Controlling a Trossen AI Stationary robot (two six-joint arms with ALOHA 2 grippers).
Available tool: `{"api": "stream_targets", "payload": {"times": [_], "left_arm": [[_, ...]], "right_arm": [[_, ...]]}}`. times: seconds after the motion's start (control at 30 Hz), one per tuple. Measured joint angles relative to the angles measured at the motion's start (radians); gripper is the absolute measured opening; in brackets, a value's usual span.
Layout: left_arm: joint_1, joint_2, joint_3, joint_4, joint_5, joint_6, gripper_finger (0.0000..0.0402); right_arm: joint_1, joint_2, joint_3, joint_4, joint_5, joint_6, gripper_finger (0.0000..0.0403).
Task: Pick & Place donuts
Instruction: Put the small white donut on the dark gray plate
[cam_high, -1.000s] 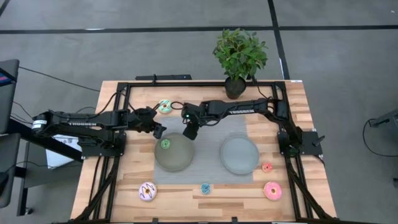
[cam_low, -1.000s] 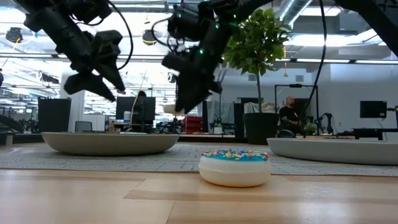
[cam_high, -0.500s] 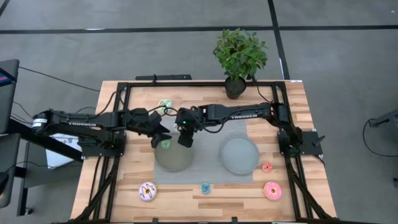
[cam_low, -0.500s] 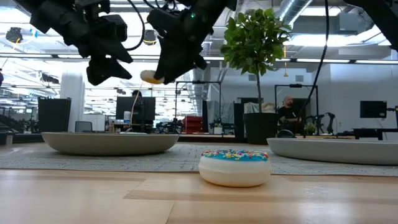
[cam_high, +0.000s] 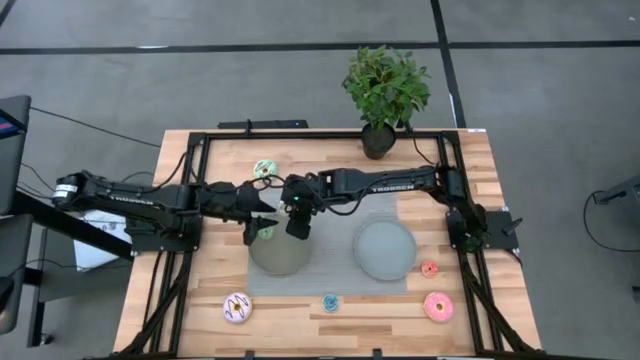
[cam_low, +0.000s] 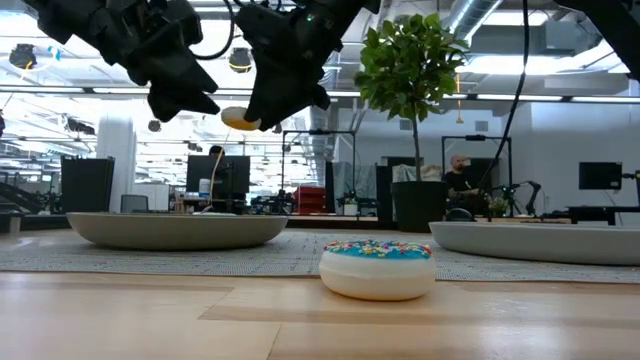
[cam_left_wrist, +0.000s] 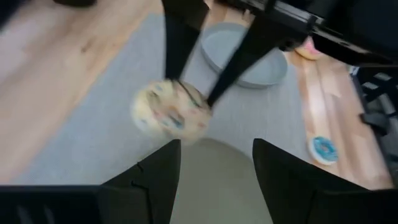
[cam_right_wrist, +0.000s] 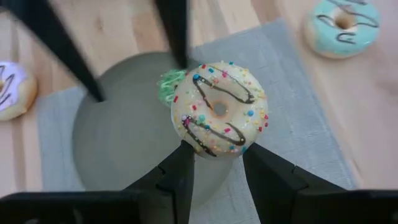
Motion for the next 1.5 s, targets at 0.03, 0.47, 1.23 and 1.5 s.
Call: {"api": "stream_targets", "payload": {"times": [0.03,0.47,1.23,1.5], "left_arm": [[-0.004,0.0,0.0,0.002,-0.012,0.019,0.0193],[-0.023,0.028,0.0,-0.015,-0.063,0.125,0.0193],[-0.023,0.045,0.0,-0.025,-0.116,0.167,0.0193],[-0.023,0.117,0.0,0.021,-0.121,0.167,0.0193]], "right_arm": [[0.001,0.0,0.0,0.0,-0.002,0.0,0.0127],[0.007,0.0,0.0,-0.003,-0.016,0.0,0.0127],[0.007,0.001,0.0,-0.01,-0.016,0.0,0.0127],[0.01,0.001,0.0,0.0,-0.017,0.001,0.0127]]}}
